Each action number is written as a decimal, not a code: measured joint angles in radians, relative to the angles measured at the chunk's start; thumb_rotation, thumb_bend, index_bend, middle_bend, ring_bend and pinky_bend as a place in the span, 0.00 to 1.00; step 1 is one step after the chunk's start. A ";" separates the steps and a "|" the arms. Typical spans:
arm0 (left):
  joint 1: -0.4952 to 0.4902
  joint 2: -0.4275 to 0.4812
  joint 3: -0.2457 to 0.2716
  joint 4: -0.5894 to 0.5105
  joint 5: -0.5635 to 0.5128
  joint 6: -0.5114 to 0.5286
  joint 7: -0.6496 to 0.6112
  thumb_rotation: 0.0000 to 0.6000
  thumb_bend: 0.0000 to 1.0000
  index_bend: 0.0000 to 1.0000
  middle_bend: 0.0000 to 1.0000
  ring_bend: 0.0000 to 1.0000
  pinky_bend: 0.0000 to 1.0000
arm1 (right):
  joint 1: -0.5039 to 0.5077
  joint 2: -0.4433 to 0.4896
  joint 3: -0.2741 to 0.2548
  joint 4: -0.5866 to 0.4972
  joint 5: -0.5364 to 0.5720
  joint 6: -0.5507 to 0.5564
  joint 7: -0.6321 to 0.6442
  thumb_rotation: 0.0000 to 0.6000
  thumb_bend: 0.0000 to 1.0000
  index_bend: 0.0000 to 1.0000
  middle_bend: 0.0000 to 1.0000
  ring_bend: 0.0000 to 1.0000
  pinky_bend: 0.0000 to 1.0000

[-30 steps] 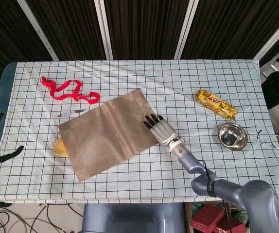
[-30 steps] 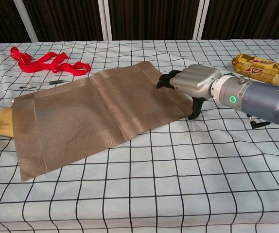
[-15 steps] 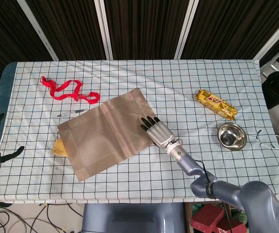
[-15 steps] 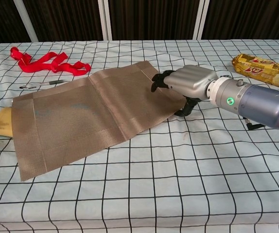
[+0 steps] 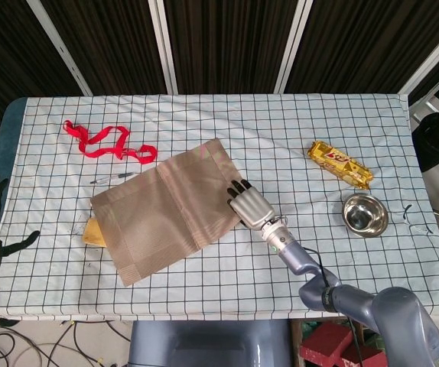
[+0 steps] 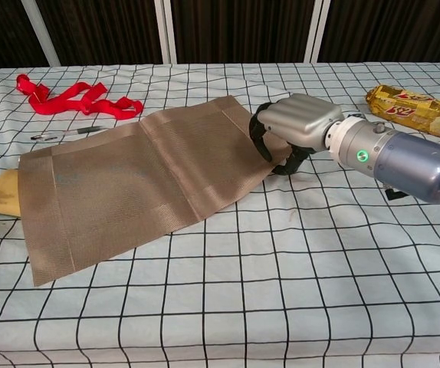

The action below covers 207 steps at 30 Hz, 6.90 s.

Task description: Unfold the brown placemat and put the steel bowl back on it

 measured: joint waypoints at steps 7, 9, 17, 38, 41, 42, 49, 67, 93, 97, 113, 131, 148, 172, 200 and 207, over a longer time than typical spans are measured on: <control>0.001 0.001 0.000 -0.002 0.002 0.001 -0.003 1.00 0.03 0.04 0.00 0.00 0.00 | -0.011 0.008 -0.007 -0.014 -0.014 0.015 0.014 1.00 0.38 0.65 0.28 0.13 0.19; 0.002 0.001 0.001 -0.003 0.003 0.001 -0.003 1.00 0.03 0.04 0.00 0.00 0.00 | -0.015 0.014 -0.010 -0.025 -0.019 0.021 0.015 1.00 0.39 0.65 0.28 0.13 0.19; 0.002 0.000 0.003 -0.005 0.007 0.001 -0.001 1.00 0.03 0.04 0.00 0.00 0.00 | -0.041 0.050 -0.022 -0.088 -0.034 0.053 0.013 1.00 0.44 0.65 0.29 0.13 0.19; 0.006 0.002 0.020 -0.013 0.030 0.001 0.003 1.00 0.03 0.05 0.00 0.00 0.00 | -0.259 0.282 -0.148 -0.408 -0.102 0.258 -0.041 1.00 0.45 0.66 0.29 0.13 0.19; 0.008 0.003 0.024 -0.015 0.036 0.002 0.001 1.00 0.03 0.05 0.00 0.00 0.00 | -0.298 0.300 -0.170 -0.441 -0.111 0.290 -0.049 1.00 0.45 0.66 0.29 0.13 0.19; 0.008 0.004 0.025 -0.016 0.039 0.003 0.000 1.00 0.03 0.05 0.00 0.00 0.00 | -0.312 0.305 -0.178 -0.451 -0.115 0.301 -0.053 1.00 0.46 0.67 0.29 0.13 0.19; 0.012 0.006 0.033 -0.019 0.049 0.005 -0.003 1.00 0.03 0.05 0.00 0.00 0.00 | -0.378 0.311 -0.206 -0.504 -0.130 0.348 -0.077 1.00 0.47 0.68 0.29 0.13 0.19; 0.016 0.015 0.045 -0.021 0.068 0.004 -0.021 1.00 0.03 0.05 0.00 0.00 0.00 | -0.501 0.222 -0.215 -0.601 -0.105 0.398 -0.189 1.00 0.47 0.68 0.29 0.13 0.19; 0.016 0.016 0.047 -0.024 0.069 -0.002 -0.016 1.00 0.03 0.05 0.00 0.00 0.00 | -0.551 0.263 -0.227 -0.685 -0.111 0.361 -0.269 1.00 0.20 0.17 0.03 0.06 0.18; 0.016 0.017 0.048 -0.024 0.070 -0.002 -0.016 1.00 0.03 0.05 0.00 0.00 0.00 | -0.566 0.294 -0.243 -0.736 -0.139 0.378 -0.282 1.00 0.20 0.16 0.03 0.06 0.18; 0.016 0.016 0.048 -0.020 0.076 0.002 -0.017 1.00 0.03 0.05 0.00 0.00 0.00 | -0.576 0.383 -0.141 -0.800 -0.077 0.410 -0.305 1.00 0.11 0.21 0.08 0.06 0.18; 0.018 0.021 0.049 -0.026 0.070 -0.003 -0.011 1.00 0.03 0.05 0.00 0.00 0.00 | -0.504 0.375 0.107 -0.631 0.435 0.311 -0.411 1.00 0.16 0.39 0.16 0.07 0.18; 0.022 0.028 0.055 -0.033 0.075 -0.003 -0.018 1.00 0.03 0.05 0.00 0.00 0.00 | -0.494 0.387 0.121 -0.542 0.625 0.287 -0.448 1.00 0.16 0.39 0.16 0.07 0.18; 0.023 0.027 0.050 -0.033 0.068 -0.002 -0.017 1.00 0.03 0.05 0.00 0.00 0.00 | -0.446 0.308 0.099 -0.362 0.630 0.240 -0.412 1.00 0.25 0.47 0.24 0.11 0.18; 0.024 0.028 0.049 -0.034 0.072 0.000 -0.028 1.00 0.03 0.05 0.00 0.00 0.00 | -0.426 0.266 0.043 -0.381 0.370 0.278 -0.295 1.00 0.50 0.72 0.39 0.15 0.18; 0.023 0.028 0.050 -0.033 0.073 -0.001 -0.030 1.00 0.03 0.05 0.00 0.00 0.00 | -0.423 0.292 0.017 -0.539 0.254 0.330 -0.303 1.00 0.50 0.72 0.39 0.15 0.18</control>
